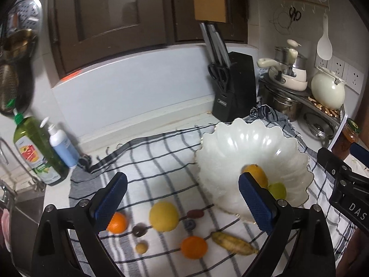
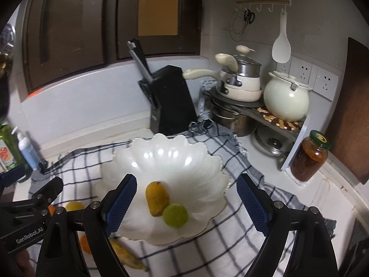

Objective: Organize fruits
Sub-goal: 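Move the right gripper to the banana beside the bowl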

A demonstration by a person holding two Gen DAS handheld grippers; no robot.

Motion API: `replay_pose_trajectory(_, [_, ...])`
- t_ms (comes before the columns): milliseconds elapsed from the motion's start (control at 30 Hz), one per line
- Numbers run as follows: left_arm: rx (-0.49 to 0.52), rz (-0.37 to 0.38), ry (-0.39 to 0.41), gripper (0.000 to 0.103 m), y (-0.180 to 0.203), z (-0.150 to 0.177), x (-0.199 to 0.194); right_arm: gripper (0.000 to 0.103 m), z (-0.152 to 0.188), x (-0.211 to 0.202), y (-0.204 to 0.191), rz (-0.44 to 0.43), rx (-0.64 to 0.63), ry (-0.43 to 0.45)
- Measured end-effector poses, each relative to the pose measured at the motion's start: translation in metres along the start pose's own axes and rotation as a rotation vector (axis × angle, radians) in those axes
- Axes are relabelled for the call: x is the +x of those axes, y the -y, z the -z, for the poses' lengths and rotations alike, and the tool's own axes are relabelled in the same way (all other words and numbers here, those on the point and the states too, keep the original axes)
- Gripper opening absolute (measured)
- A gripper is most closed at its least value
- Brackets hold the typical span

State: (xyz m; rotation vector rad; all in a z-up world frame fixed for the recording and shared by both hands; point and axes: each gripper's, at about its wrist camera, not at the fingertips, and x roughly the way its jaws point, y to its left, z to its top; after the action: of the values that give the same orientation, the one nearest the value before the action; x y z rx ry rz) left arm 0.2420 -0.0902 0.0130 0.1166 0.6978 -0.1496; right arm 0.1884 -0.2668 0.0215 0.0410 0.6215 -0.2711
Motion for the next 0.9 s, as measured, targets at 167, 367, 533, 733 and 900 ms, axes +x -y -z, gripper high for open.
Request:
replay_pose_trajectory(167, [-0.017, -0.02, 0.006, 0.099, -0.018, 0.015, -0.014, 0.089, 0.009, -0.009, -0.016, -0.032, -0.006, -0.002])
replay_pose_trajectory(367, [-0.043, -0.036, 0.009, 0.099, -0.037, 0.034, -0.026, 0.089, 0.022, -0.016, -0.033, -0.072, -0.021, -0.009])
replay_pose_trajectory(533, [-0.06, -0.065, 0.004, 0.099, -0.048, 0.047, -0.03, 0.089, 0.033, -0.019, -0.046, -0.115, -0.044, -0.022])
replay_pose_trajectory(733, [-0.107, -0.087, -0.017, 0.099, -0.056, 0.065, -0.033, 0.089, 0.045, -0.019, -0.06, -0.165, -0.098, -0.041])
replay_pose_trajectory(900, [-0.114, -0.092, -0.043, 0.099, -0.056, 0.082, -0.032, 0.089, 0.056, -0.018, -0.067, -0.188, -0.135, -0.048])
